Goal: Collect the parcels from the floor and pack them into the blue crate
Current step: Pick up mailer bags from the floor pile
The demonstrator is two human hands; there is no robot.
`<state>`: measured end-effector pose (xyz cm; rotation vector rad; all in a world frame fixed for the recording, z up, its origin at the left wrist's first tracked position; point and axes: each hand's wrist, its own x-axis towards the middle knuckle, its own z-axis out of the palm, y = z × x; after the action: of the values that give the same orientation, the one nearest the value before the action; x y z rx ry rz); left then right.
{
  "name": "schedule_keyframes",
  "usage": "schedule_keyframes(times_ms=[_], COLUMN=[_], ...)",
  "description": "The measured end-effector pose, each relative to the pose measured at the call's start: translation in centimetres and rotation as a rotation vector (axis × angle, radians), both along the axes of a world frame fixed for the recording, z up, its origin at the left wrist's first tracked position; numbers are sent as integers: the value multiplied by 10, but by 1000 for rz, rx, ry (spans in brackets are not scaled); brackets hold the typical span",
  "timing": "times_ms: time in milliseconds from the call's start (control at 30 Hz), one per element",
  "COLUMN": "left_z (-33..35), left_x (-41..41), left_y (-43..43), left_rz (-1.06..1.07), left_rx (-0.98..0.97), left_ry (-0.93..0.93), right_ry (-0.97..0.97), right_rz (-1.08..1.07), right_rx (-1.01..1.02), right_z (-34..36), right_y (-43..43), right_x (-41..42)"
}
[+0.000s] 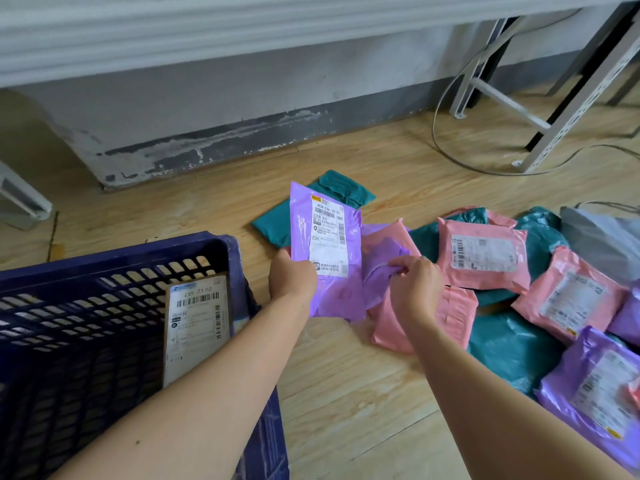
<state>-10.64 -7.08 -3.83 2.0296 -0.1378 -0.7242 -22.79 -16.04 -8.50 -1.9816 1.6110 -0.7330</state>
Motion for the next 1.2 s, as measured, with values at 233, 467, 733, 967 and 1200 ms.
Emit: schedule_keyframes(times_ms=[233, 467, 733, 967, 1200], left_z=[56, 125, 170, 186, 179], left_x=[1, 18, 41, 66, 101], left_y=[39, 108, 183, 244, 307], left_rz=[-33, 124, 216, 290, 437], left_rx=[-142, -239, -236, -257, -238], left_ry=[-30, -64, -82, -82, -110], right_ry=[18, -57, -167, -335, -372], right_rz=[-68, -66, 20, 136, 275], right_rx=[-53, -27, -11, 4, 78], right_z=[55, 144, 221, 250, 252], right_y=[29, 70, 124, 174, 223], right_x=[-18, -15, 8, 52, 111])
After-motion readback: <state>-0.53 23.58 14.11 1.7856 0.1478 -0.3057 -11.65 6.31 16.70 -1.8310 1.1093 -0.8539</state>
